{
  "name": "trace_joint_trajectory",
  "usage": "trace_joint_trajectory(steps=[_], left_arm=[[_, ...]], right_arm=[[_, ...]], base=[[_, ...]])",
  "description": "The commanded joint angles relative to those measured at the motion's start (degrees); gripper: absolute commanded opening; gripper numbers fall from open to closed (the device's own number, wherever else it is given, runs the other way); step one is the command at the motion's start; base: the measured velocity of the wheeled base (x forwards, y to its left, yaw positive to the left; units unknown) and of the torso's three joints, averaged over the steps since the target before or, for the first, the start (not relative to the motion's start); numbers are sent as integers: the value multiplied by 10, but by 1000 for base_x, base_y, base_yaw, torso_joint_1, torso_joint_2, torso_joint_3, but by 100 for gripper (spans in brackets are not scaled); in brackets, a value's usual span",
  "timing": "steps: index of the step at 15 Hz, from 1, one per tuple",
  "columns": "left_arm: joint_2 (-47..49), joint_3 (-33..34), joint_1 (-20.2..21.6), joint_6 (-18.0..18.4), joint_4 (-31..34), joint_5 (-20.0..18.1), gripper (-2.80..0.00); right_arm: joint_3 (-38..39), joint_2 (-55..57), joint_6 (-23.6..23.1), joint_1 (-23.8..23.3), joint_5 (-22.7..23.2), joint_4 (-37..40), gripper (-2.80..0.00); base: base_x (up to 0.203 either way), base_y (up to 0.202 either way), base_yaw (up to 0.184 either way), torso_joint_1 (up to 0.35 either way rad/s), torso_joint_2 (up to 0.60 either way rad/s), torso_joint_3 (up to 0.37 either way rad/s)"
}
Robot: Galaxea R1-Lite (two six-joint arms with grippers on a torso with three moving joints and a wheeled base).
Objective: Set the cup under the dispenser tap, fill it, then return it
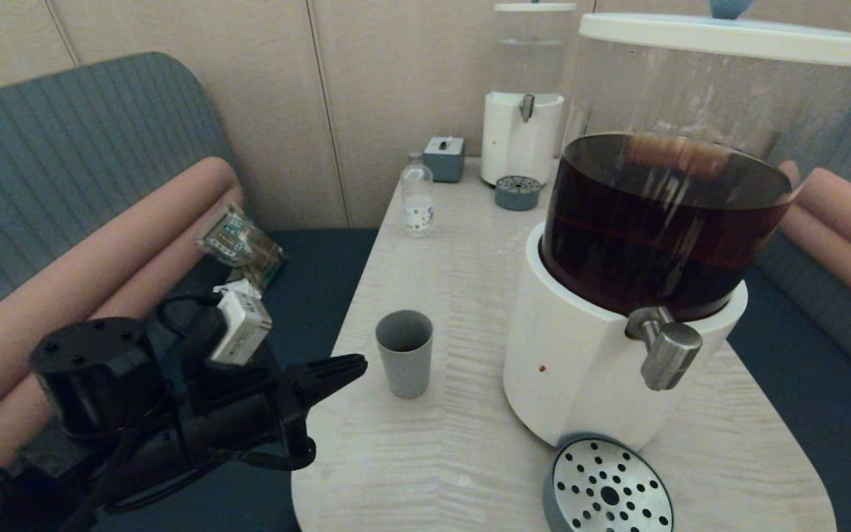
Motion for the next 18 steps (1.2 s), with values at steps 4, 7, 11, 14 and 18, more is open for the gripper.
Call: trace_joint_trajectory(steps=[4, 7, 11, 14, 18], left_arm=[[-124, 3, 0, -33, -1, 63, -280], [-220, 1, 7, -56, 3, 90, -280], [-382, 32, 74, -69, 38, 94, -280], [-537, 71, 124, -112, 58, 95, -280], [-695, 174, 193, -151, 73, 94, -280]], right_arm=[[0, -3, -1, 0, 0, 0, -280], [0, -3, -1, 1, 0, 1, -280], [0, -3, -1, 0, 0, 1, -280], [0, -3, -1, 0, 0, 1, -280], [0, -3, -1, 0, 0, 0, -280]], base=[[0, 0, 0, 0, 0, 0], [0, 0, 0, 0, 0, 0], [0, 0, 0, 0, 0, 0], [0, 0, 0, 0, 0, 0], [0, 0, 0, 0, 0, 0]])
